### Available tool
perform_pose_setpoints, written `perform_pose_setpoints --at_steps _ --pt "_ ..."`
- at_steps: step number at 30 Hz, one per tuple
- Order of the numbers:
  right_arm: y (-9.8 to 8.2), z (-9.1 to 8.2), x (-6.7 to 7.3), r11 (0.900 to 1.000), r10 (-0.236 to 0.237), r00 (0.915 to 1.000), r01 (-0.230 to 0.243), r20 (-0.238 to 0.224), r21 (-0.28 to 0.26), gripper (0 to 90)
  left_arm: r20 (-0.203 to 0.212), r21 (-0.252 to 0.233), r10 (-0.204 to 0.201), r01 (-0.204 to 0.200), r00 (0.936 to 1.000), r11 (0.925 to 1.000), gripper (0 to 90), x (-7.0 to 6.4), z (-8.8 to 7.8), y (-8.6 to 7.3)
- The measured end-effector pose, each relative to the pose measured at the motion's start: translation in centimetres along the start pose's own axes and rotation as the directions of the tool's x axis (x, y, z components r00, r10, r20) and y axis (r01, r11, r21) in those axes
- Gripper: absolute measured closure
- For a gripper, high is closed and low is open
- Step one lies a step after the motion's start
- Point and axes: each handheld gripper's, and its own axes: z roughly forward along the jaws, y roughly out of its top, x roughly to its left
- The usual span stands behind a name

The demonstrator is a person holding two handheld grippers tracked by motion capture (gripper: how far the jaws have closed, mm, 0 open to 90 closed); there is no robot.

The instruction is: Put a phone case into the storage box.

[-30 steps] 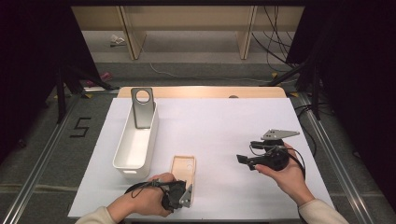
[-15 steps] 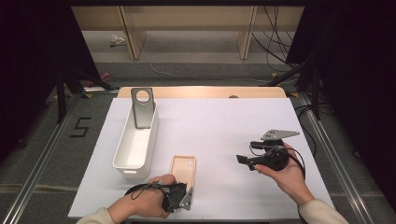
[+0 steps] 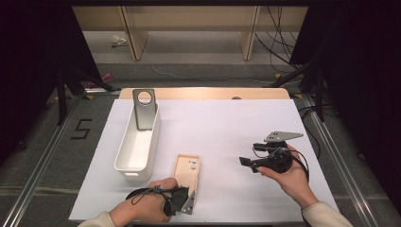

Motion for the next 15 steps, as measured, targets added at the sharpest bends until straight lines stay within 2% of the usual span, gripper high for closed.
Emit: perform_pose_setpoints --at_steps 7,11,12,15 --pt "0.1 0.2 0.2 1.0 0.0 1.0 0.0 -0.003 0.002 16.9 -0.051 -0.029 0.006 -0.007 0.9987 0.9996 87.9 0.3 -0.9 0.2" --pt "0.1 0.4 0.3 1.0 0.005 1.0 -0.005 -0.004 0.0 17.0 -0.068 -0.048 -0.003 0.0 0.9977 0.9988 87.9 0.5 -1.2 0.2" --pt "0.2 0.5 0.4 1.0 0.008 1.0 -0.008 -0.002 0.001 17.1 -0.067 -0.059 -0.015 0.011 0.9976 0.9982 87.9 0.5 -1.2 0.2" --pt "0.4 0.9 0.6 1.0 0.019 0.9996 -0.019 -0.019 0.001 18.8 -0.085 -0.073 -0.019 0.013 0.9962 0.9972 87.9 0.7 -1.4 0.2"
